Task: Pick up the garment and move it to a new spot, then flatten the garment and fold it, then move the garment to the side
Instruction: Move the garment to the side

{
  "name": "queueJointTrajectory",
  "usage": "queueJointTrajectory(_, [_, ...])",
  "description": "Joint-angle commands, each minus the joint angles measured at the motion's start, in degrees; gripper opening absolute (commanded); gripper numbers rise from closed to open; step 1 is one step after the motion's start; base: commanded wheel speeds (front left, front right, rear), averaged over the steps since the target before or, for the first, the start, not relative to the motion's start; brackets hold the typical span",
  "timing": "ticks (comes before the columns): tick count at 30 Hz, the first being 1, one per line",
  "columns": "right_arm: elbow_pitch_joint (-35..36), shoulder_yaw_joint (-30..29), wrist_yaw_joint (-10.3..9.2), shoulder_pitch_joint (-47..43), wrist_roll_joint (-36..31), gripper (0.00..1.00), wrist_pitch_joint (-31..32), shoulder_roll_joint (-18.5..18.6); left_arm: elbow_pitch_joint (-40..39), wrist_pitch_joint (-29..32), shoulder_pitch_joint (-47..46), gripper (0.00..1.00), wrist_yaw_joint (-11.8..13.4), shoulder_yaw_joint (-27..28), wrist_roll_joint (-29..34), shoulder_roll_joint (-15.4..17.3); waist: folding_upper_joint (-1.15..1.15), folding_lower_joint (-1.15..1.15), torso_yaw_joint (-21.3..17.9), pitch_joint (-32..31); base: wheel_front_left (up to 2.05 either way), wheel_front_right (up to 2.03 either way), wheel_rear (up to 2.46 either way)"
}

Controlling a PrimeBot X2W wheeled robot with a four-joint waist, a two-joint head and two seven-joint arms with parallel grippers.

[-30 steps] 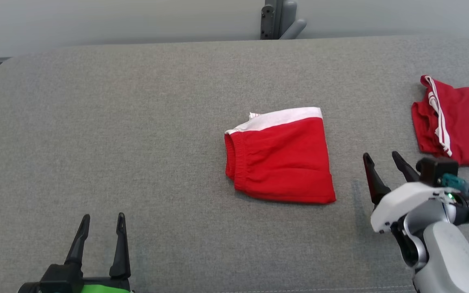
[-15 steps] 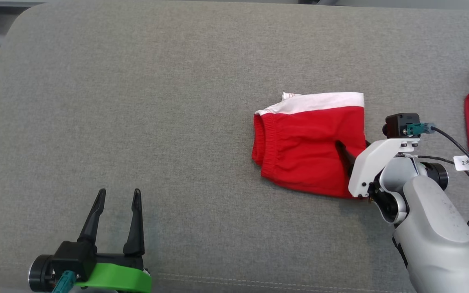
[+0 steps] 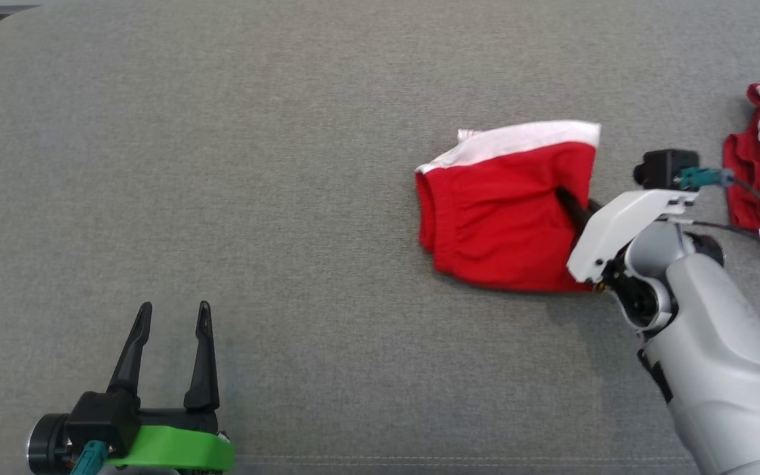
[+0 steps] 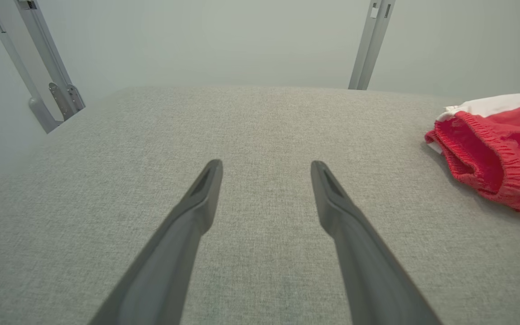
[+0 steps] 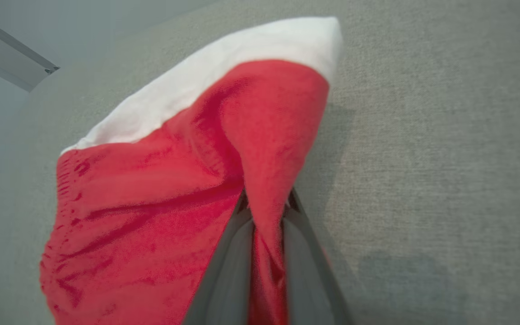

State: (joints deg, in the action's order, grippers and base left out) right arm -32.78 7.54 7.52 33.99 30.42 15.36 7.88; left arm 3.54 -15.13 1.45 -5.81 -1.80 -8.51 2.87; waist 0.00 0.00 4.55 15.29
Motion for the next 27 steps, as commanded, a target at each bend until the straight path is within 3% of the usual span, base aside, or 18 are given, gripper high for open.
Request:
queueJointTrajectory(1, [0.70,-0.30,-0.06,0.74,0.58,0.00,-0.05,0.68,-0.27,0.01,-0.04,1.00,-0.10,0.24,0.32,0.09,0.00,0.00,-3.19,-0.42,0.00,0.00,0.00])
queueJointTrajectory(10, [11.47,-2.51,-0.05,3.37,4.14,0.00,6.93,7.86,-0.93,0.01,-0.23,1.00,0.09,-0.72,-0.78,0.10,0.00,0.00,-9.10,-0.33,0.00,0.00,0.00])
queueJointTrajectory(19, [15.62,-8.77,-0.04,6.87,4.20,0.00,17.53,13.77,0.04,0.01,-1.20,1.00,-0.29,-0.74,-0.67,0.10,0.00,0.00,-8.67,1.28,0.00,0.00,0.00])
queueJointTrajectory(27, [12.27,-14.57,-0.04,11.25,1.12,0.00,21.75,16.54,0.43,0.01,-2.69,1.00,-0.86,-0.58,0.11,0.10,0.00,0.00,-7.52,4.34,0.00,0.00,0.00])
